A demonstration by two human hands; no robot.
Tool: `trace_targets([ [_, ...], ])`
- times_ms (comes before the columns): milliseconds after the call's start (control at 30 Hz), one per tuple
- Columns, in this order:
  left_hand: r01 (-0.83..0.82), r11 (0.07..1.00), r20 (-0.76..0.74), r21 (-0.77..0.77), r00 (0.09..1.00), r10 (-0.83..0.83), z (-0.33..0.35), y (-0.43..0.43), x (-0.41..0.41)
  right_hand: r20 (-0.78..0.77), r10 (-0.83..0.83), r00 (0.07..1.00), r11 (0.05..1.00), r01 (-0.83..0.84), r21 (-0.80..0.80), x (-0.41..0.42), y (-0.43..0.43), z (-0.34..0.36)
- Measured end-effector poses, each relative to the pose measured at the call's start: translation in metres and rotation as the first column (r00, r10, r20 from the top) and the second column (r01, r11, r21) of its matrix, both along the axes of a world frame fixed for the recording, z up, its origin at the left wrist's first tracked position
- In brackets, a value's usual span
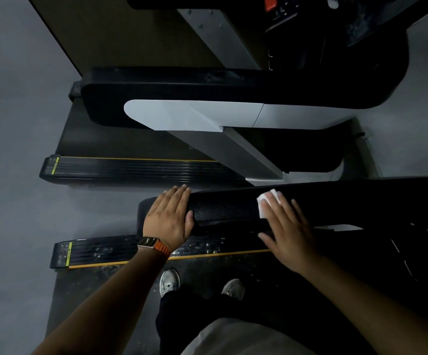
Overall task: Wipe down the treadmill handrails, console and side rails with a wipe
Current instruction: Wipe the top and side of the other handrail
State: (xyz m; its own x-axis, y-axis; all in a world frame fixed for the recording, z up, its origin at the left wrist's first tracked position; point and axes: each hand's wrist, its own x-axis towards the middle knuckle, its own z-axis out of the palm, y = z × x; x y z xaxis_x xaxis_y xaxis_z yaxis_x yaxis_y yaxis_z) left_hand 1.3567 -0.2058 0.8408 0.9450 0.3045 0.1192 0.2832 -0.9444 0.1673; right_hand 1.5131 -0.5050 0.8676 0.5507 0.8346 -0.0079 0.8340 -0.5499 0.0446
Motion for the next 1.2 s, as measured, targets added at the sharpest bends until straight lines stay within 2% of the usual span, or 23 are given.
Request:
trace_targets([
  [67,0.003,1.000,0.011,-0.001,1.000,-0.003,0.000,0.000,0.001,0.005,-0.021,1.000,1.000,0.021,0.022,-0.008,0.003,0.002],
  [200,-0.001,1.000,0.005,-0.007,1.000,0.001,0.003,-0.001,0.000,0.018,0.116,0.993,0.993,-0.115,-0.029,-0.034,0.034,0.000],
  [300,-0.002,1.000,-0.008,-0.008,1.000,0.002,0.005,-0.002,0.000,0.057,0.142,0.988,0.988,-0.138,-0.063,-0.025,0.017,-0.002],
  [467,-0.012,1.000,-0.034,-0.018,0.999,0.012,0.008,-0.004,0.001,0.096,0.068,0.993,0.994,-0.059,-0.088,-0.004,-0.024,-0.002],
  [733,0.030,1.000,-0.094,0.000,0.995,-0.030,0.020,-0.034,0.029,0.022,-0.043,0.999,0.997,0.044,-0.067,-0.017,0.021,0.010],
  [867,0.109,0.994,-0.108,-0.018,0.988,-0.110,0.024,-0.058,0.058,-0.037,-0.015,0.999,0.999,0.014,-0.030,-0.010,0.022,0.004],
  [933,0.127,0.992,-0.119,-0.022,0.985,-0.128,0.024,-0.064,0.067,-0.015,0.015,1.000,0.999,-0.015,-0.042,0.000,0.010,0.004],
  [1133,0.113,0.993,-0.121,-0.025,0.986,-0.116,0.021,-0.067,0.070,-0.059,-0.159,0.985,0.984,0.163,0.066,-0.001,-0.004,0.004],
  [1200,0.110,0.994,-0.113,-0.026,0.987,-0.112,0.021,-0.067,0.070,-0.088,-0.105,0.991,0.991,0.111,0.072,-0.010,0.016,0.001],
])
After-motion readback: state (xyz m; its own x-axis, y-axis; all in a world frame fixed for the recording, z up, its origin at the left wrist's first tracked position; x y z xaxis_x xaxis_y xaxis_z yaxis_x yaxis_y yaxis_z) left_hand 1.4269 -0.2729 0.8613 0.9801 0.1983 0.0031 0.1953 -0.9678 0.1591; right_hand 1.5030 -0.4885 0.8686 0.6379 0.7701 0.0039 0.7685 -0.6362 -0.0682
